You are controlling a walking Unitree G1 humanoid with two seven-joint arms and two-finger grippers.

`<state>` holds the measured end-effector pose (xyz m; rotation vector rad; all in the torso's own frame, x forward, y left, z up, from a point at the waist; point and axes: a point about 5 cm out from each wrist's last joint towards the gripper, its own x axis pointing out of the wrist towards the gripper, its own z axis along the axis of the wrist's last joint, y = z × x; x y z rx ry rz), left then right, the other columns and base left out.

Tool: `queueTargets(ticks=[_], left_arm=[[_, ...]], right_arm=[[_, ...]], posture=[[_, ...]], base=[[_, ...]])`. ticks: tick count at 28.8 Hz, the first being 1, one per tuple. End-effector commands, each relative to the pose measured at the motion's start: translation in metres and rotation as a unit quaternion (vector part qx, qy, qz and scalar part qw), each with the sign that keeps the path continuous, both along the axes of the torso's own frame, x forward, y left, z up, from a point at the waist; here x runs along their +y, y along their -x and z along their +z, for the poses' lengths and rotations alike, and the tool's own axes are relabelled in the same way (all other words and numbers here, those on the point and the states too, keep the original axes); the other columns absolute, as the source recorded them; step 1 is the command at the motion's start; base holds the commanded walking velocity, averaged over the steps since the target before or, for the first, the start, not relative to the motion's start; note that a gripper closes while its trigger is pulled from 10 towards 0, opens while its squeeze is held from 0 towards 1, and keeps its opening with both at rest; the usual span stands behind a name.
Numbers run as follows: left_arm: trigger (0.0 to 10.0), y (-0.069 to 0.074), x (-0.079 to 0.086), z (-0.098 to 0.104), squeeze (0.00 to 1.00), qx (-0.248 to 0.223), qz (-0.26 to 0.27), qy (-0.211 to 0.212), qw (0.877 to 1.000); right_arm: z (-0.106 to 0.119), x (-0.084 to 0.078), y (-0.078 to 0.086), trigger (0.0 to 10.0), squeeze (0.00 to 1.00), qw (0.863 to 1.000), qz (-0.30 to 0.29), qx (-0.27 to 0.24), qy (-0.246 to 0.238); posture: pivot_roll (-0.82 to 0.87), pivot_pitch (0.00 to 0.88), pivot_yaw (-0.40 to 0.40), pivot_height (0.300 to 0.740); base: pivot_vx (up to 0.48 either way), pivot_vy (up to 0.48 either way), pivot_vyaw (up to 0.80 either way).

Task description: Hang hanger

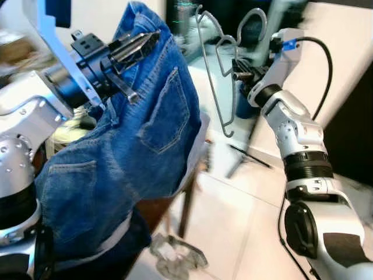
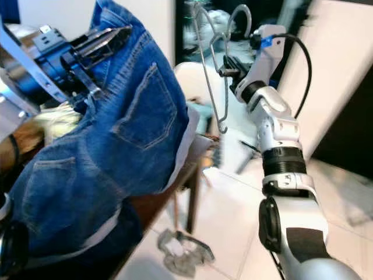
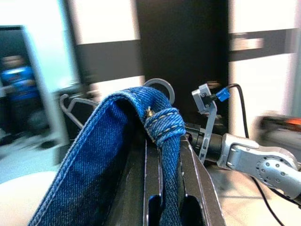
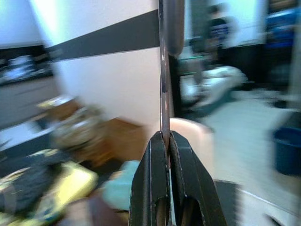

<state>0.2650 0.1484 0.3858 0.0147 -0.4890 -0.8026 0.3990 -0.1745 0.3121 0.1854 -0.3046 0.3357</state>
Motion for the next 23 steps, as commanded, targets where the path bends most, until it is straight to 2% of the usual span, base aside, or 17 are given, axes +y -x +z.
queueTargets(ticks=[1, 4, 6, 8, 10, 13, 15, 16, 18, 23], left_arm=[[10.0, 0.002, 0.000, 0.004, 0.00, -0.020, 0.014, 0.003, 1.000], [10.0, 0.001, -0.001, 0.005, 0.00, -0.026, 0.023, 0.006, 0.999], [10.0, -0.008, -0.002, 0.001, 0.00, -0.035, 0.064, 0.002, 0.997], [10.0, -0.017, -0.006, -0.011, 0.00, -0.029, 0.099, 0.005, 0.995], [10.0, -0.019, -0.010, -0.017, 0.00, -0.025, 0.105, 0.001, 0.994], [10.0, -0.020, -0.013, -0.020, 0.00, -0.022, 0.108, -0.002, 0.994], [10.0, -0.023, -0.029, -0.036, 0.00, 0.006, 0.085, 0.002, 0.996], [10.0, -0.023, -0.029, -0.036, 0.00, 0.006, 0.085, 0.002, 0.996], [10.0, -0.023, -0.043, -0.047, 0.00, 0.026, 0.064, 0.003, 0.998], [10.0, -0.023, -0.053, -0.052, 0.00, 0.032, 0.045, 0.006, 0.998]], right_arm=[[-0.001, 0.010, 0.000, 10.0, 0.00, 1.000, 0.015, -0.004, -0.001], [-0.001, 0.011, 0.000, 10.0, 0.00, 1.000, 0.015, -0.004, -0.002], [-0.003, 0.010, 0.000, 10.0, 0.00, 1.000, 0.013, -0.002, -0.003], [-0.004, 0.010, 0.000, 10.0, 0.00, 1.000, 0.007, -0.003, -0.003], [-0.004, 0.010, 0.000, 10.0, 0.00, 1.000, 0.006, -0.003, -0.004], [-0.004, 0.010, 0.000, 10.0, 0.00, 1.000, 0.006, -0.003, -0.005], [-0.007, 0.014, 0.000, 10.0, 0.00, 1.000, 0.011, -0.001, 0.000], [-0.007, 0.014, 0.000, 10.0, 0.00, 1.000, 0.011, -0.001, 0.000], [-0.009, 0.018, 0.001, 10.0, 0.00, 1.000, 0.016, 0.001, 0.003], [-0.010, 0.022, 0.003, 10.0, 0.00, 1.000, 0.022, 0.002, 0.006]], posture=[[-0.04, 0.000, -0.033, 0.740], [-0.04, 0.000, -0.033, 0.740], [-0.04, 0.000, -0.033, 0.740], [-0.04, 0.000, -0.031, 0.740], [-0.04, 0.000, -0.031, 0.740], [-0.04, 0.000, -0.031, 0.740], [-0.05, 0.000, -0.029, 0.740], [-0.05, 0.000, -0.029, 0.740], [-0.06, 0.000, -0.028, 0.740], [-0.06, 0.000, -0.026, 0.740]], base=[[0.000, 0.000, -0.77], [0.000, 0.000, -0.76], [0.000, 0.000, -0.77], [0.120, -0.206, 0.00], [0.240, -0.412, 0.00], [0.240, -0.412, 0.00], [0.000, -0.414, 0.00], [0.000, -0.416, 0.00], [0.000, -0.414, 0.00], [0.000, -0.415, 0.00]])
